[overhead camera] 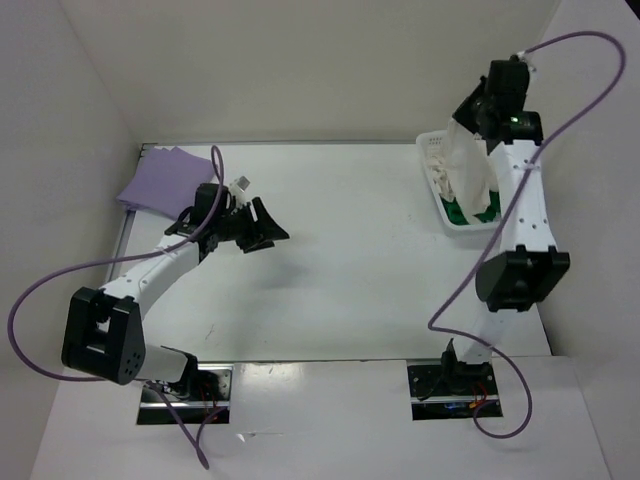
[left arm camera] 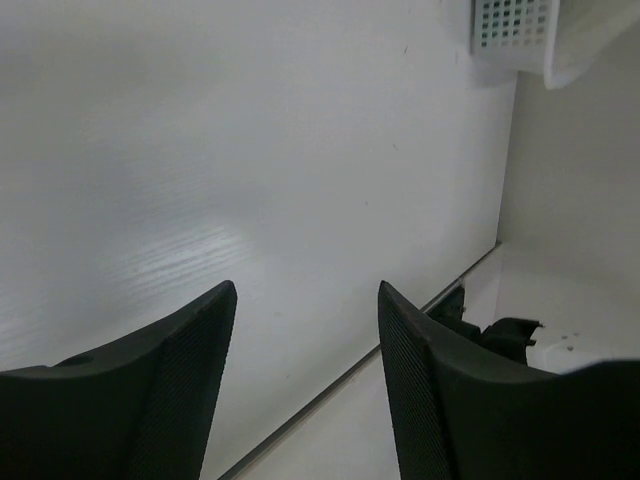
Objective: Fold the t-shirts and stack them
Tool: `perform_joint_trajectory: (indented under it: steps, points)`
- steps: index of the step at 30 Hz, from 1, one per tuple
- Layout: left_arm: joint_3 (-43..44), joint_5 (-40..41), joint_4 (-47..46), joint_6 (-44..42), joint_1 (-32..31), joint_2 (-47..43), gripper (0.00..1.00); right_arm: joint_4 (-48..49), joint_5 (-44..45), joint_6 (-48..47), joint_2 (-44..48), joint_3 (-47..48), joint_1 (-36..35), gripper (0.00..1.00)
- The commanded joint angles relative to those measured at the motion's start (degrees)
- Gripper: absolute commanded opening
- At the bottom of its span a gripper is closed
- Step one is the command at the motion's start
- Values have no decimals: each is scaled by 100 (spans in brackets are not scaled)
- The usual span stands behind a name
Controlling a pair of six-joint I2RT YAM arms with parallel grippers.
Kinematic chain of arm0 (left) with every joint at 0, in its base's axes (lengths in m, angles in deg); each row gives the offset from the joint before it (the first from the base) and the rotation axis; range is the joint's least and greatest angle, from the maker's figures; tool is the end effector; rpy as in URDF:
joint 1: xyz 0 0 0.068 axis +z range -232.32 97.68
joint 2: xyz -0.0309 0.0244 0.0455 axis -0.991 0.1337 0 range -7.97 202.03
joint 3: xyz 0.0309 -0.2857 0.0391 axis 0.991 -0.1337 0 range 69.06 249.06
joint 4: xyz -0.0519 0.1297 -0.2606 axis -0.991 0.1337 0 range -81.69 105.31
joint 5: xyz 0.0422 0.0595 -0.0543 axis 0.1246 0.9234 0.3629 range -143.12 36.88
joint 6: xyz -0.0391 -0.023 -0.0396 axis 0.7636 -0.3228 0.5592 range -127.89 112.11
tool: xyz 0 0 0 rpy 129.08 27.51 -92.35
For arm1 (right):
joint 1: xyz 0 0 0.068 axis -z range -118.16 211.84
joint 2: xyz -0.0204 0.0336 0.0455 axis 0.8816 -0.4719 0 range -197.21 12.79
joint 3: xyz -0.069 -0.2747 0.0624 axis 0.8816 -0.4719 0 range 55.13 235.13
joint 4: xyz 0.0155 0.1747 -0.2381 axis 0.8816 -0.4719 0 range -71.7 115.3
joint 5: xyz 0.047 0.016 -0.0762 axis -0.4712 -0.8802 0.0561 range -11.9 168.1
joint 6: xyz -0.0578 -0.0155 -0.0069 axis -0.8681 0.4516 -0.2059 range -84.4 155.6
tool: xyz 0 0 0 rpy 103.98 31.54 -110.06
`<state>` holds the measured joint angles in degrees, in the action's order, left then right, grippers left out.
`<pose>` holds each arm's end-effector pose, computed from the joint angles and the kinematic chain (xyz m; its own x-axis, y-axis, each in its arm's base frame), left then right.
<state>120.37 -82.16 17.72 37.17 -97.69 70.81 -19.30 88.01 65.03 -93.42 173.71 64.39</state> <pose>0.3153 -0.1091 0.2455 -0.8378 -0.4115 -0.3587 0.0184 0.6354 -0.7720 0.4596 -0.0282 0.4400 -0.3710 0.5011 -0.7818 0.4266 0.8398 0.3358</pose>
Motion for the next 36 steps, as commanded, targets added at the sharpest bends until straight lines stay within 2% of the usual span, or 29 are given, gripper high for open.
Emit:
perform_joint_trajectory:
  steps: [1,2,4,5,7,8,12,15,16,18,19,21,22,24,25,27,32,36]
  points:
    - [379,-120,-62,-111,324,32,67,1039,-2099,658,1110,200,27,0]
    - [380,-120,-62,-111,412,32,67,1224,-2473,756,1199,331,27,0]
    - [433,-172,-123,73,719,32,68,1472,-2984,827,1191,760,-464,0]
    - [433,-286,-193,160,833,32,68,1411,-3500,888,1052,1633,-640,0]
    - [301,-339,-308,389,1141,32,69,1313,-3986,976,568,2569,-1097,0]
    - [301,-339,-308,442,1238,32,71,1531,-4615,1325,462,3243,-1177,0]
    - [108,-339,-361,644,1756,32,71,3338,-5709,2513,312,3760,-1370,0]
    - [-33,-279,-361,697,1968,-91,72,3493,-5931,2648,259,3944,-1441,0]
    - [-33,-278,-361,758,2081,-91,74,3119,-5931,2508,259,3875,-1441,0]
    - [-95,-278,-414,812,2135,-91,75,2818,-5852,1930,259,3385,-1441,0]
    - [-95,-278,-414,812,2205,-91,75,2686,-5765,1691,564,2381,-1441,0]
    - [-95,-225,-414,759,2258,-152,75,3034,-5545,1295,986,850,-1388,0]
    - [-95,-156,-414,707,2258,-153,75,3297,-5457,1293,1171,-733,-1197,0]
    - [-148,-93,-361,584,2329,-153,76,3686,-5307,1128,1419,-1983,-1038,0]
    - [-200,-6,-361,583,2329,-153,76,3686,-5228,1048,1419,-2885,-950,0]
    - [-279,82,-308,434,2329,-153,76,3450,-4799,776,1192,-3819,-835,0]
    - [-315,389,-81,14,2233,154,76,3273,-4041,713,638,-4378,-782,0]
    - [-121,1004,307,-339,1846,278,76,3038,-3506,801,453,-3994,-782,0]
